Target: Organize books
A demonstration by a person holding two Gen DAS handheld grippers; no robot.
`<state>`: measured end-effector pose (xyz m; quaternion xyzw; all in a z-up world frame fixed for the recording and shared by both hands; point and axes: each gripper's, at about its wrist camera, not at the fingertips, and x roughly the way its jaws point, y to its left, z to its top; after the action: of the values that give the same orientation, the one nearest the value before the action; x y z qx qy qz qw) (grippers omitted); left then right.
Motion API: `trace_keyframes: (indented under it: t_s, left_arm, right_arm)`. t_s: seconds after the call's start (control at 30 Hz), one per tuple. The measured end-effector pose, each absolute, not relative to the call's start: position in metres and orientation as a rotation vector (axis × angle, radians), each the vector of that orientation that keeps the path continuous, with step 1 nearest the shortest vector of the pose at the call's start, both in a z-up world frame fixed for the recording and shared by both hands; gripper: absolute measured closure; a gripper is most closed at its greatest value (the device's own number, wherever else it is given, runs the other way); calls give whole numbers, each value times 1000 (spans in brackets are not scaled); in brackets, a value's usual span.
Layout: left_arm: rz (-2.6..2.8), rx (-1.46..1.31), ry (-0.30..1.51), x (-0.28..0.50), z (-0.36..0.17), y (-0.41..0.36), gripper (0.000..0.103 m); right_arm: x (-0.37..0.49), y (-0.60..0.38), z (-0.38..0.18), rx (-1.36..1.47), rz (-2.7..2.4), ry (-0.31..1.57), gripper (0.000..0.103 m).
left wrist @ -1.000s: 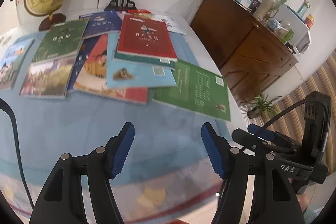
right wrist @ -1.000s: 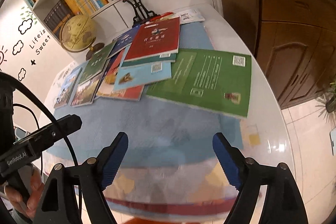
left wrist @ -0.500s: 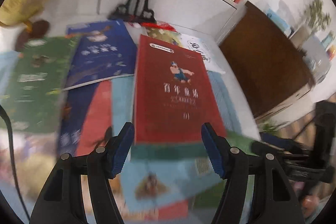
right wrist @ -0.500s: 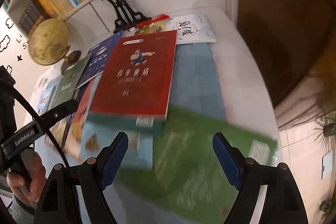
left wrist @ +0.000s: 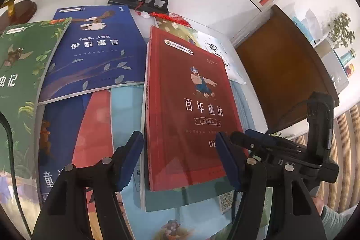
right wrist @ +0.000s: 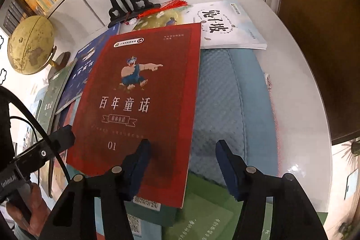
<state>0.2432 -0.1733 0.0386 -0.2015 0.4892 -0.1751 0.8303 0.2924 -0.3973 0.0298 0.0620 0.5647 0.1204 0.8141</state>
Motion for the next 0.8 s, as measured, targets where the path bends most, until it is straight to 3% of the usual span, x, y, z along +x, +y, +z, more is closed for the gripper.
trace_keyframes:
  t_s: [0.43,0.8]
  left_arm:
    - [-428,-470,1072,245,33,-180,39]
    - [-439,-445,1171,131,30,-216,39]
  right_arm:
    - [299,-385,30,104,316,1210,43]
    - [203,-419,42,19,381,1235,43]
